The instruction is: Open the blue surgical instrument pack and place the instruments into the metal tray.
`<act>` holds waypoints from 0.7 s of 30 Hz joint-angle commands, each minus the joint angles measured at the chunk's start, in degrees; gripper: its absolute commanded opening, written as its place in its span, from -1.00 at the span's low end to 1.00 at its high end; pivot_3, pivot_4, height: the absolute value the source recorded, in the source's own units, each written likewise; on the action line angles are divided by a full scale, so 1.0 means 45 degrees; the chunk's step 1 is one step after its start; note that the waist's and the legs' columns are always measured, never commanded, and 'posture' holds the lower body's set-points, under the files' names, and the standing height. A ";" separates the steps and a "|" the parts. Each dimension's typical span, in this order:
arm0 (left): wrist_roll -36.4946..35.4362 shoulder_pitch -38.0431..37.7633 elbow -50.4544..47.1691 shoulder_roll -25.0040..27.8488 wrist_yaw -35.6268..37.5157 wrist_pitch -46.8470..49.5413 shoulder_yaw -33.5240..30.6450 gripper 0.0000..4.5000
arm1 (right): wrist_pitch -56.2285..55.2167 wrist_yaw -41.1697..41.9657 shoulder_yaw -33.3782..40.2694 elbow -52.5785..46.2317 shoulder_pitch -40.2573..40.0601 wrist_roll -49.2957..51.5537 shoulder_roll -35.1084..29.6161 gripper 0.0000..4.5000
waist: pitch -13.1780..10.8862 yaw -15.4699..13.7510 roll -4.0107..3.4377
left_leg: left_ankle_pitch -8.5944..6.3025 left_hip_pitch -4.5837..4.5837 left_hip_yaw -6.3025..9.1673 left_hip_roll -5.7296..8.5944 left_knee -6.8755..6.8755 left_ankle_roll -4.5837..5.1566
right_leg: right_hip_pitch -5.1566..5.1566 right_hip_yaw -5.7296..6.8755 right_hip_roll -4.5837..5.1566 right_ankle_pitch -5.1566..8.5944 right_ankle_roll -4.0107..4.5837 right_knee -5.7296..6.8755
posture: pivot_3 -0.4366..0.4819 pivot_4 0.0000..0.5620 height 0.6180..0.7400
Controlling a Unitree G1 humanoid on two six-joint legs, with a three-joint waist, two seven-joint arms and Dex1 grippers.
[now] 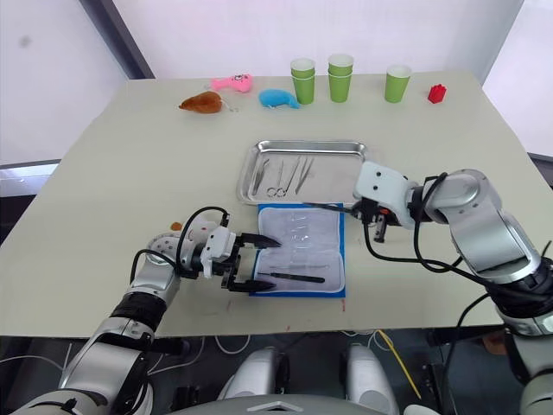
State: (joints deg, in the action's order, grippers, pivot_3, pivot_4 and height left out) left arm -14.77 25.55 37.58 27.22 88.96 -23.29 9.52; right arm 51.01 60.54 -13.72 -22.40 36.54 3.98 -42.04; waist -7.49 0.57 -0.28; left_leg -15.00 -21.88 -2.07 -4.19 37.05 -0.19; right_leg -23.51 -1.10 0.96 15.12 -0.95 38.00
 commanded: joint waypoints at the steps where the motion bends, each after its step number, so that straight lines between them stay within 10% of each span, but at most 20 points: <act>1: 0.0977 -0.0811 0.1057 -0.0252 0.0047 0.0193 0.0809 1.00 | 0.0772 -0.1674 0.0988 0.0462 0.0730 0.0305 0.1247 -0.98 | 0.0004 0.0002 -0.0010 | 0.0000 0.0000 -0.0002 0.0000 0.0000 0.0000 | 0.0001 -0.0003 -0.0001 -0.0001 0.0001 0.0002 | -0.05 -0.47 1.00; 21: 0.0955 -0.0878 0.0703 -0.0186 -0.0210 0.0440 0.0742 1.00 | 0.0296 -0.8816 0.1506 0.7929 0.3105 -0.0505 0.7110 -0.98 | 0.0023 0.0045 -0.0045 | 0.0003 -0.0012 0.0014 0.0017 -0.0005 0.0006 | 0.0003 -0.0041 -0.0018 -0.0051 0.0010 0.0008 | -0.05 -0.47 1.00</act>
State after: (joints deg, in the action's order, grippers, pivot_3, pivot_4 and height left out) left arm -14.61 25.40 37.40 27.21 88.40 -23.15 9.48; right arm 53.89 21.89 -7.17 12.66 48.42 1.80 -10.84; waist -7.39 0.77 -0.48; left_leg -14.99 -21.93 -2.02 -4.11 37.03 -0.16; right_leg -23.50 -1.30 0.88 14.89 -0.91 38.03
